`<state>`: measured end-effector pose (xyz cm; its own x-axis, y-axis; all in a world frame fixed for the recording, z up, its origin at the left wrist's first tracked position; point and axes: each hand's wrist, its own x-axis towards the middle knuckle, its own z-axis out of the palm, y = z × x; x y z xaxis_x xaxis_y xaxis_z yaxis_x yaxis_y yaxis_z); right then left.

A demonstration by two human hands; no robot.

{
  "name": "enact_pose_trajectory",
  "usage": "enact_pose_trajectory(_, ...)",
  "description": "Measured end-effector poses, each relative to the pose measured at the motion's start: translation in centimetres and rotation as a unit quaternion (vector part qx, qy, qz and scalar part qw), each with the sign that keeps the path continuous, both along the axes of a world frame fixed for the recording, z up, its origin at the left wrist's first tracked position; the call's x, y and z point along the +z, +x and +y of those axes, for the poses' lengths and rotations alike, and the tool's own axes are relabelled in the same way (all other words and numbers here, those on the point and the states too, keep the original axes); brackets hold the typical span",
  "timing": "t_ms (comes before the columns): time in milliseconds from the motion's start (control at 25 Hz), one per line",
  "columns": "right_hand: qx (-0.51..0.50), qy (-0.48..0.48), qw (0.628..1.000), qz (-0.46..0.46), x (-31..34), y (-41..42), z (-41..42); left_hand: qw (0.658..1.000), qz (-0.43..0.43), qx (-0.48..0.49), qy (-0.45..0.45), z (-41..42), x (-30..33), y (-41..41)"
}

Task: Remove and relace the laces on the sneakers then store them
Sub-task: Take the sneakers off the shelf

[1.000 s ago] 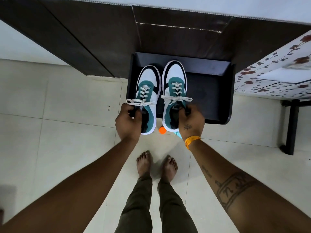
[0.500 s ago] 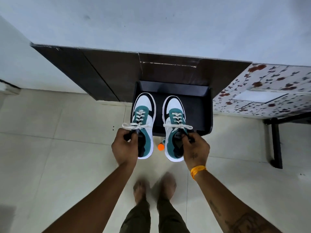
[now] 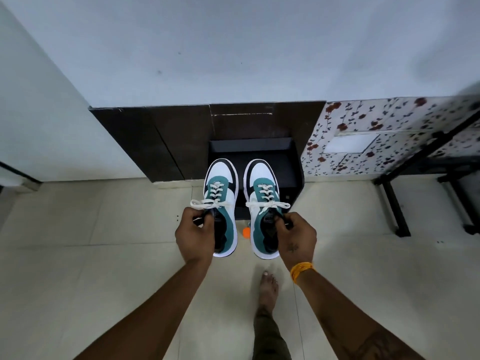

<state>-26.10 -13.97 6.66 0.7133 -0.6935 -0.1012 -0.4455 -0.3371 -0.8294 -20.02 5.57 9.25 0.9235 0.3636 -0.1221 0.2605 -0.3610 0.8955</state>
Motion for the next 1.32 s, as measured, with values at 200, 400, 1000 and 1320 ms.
enact_pose_trajectory(200,-0.025,-0.006,1.000,0.013,1.7,-9.1,4.0,0.999,-0.005,-0.039,0.003,4.0,1.1,-8.6)
enact_pose_trajectory(400,-0.022,0.002,0.999,0.028,-0.1,-17.4,5.8,0.999,0.005,-0.042,0.014,6.2,-1.4,-16.1)
enact_pose_trajectory(1000,0.045,-0.024,0.997,0.053,-31.2,-28.7,5.9,0.998,0.040,-0.033,0.042,6.5,-32.7,-27.7)
enact_pose_trajectory(1320,0.016,-0.032,0.996,0.076,-52.5,-28.8,5.6,0.990,0.066,-0.086,0.094,6.3,-53.9,-26.2)
